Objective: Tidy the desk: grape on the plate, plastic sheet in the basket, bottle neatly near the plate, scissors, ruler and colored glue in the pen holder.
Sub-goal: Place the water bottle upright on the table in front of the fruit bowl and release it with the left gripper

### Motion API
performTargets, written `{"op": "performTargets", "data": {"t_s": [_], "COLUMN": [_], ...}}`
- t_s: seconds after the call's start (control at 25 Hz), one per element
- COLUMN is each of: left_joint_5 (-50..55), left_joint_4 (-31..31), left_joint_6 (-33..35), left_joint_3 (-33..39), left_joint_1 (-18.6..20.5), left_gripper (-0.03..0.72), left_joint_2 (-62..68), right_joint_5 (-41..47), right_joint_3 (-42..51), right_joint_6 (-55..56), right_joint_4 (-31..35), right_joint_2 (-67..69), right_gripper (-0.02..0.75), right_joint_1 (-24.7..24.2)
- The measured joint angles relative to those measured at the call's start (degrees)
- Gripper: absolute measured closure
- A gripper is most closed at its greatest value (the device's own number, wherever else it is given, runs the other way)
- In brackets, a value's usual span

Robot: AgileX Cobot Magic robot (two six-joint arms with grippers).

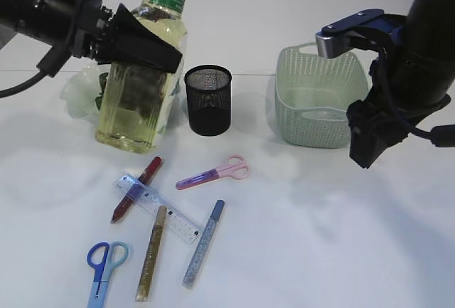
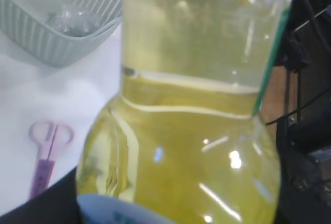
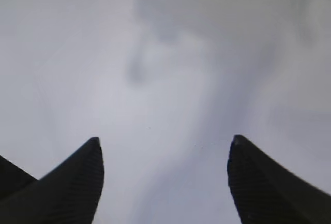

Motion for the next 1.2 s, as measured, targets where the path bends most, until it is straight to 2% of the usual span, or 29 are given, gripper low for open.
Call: {"op": "performTargets", "data": {"t_s": [0.32, 0.56, 0.76, 1.0, 1.12, 1.2], "left_joint_5": [1.48, 1.61, 1.12, 0.12, -0.32, -0.8], "left_joint_4": [18.17, 33.0, 42.69, 56.54, 61.58, 62.47], "left_joint_6": [-13.7, -27.48, -37.8, -54.65, -60.73, -62.7], "left_joint_3": [-6.0, -7.96, -8.1, -8.19, -8.19, -8.19], "left_joint_1": [0.0, 0.0, 0.0, 0.0, 0.1, 0.35], "left_gripper": [0.24, 0.24, 0.241, 0.241, 0.241, 0.241], "left_joint_2": [0.0, 0.0, 0.0, 0.0, 0.0, 0.0], "right_joint_5": [0.0, 0.0, 0.0, 0.0, 0.0, 0.0], "right_joint_3": [0.0, 0.0, 0.0, 0.0, 0.0, 0.0], "right_joint_6": [0.83, 1.06, 1.15, 1.18, 1.18, 1.29], "right_joint_4": [-2.11, -2.21, -2.28, -2.34, -2.34, -2.34], "right_joint_2": [0.0, 0.0, 0.0, 0.0, 0.0, 0.0], "right_gripper": [0.162, 0.163, 0.169, 0.173, 0.173, 0.173], "right_joint_1": [0.0, 0.0, 0.0, 0.0, 0.0, 0.0]}}
